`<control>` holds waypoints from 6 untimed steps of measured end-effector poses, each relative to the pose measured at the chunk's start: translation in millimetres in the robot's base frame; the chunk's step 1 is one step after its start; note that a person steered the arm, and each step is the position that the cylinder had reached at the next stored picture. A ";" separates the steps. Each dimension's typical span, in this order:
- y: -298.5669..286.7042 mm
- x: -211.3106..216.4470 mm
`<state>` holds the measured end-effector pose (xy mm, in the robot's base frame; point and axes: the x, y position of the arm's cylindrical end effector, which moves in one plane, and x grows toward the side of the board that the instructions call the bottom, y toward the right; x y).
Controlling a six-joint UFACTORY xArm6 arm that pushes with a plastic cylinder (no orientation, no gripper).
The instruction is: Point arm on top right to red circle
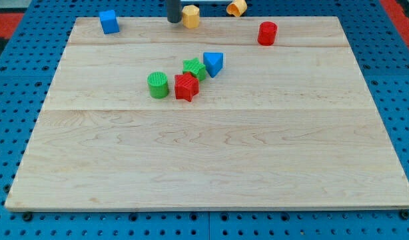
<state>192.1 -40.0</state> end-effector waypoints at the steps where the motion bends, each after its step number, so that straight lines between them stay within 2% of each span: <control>1: 73.9 0.2; 3: 121.8 5.8; 4: 182.4 2.3; 6: 203.6 12.5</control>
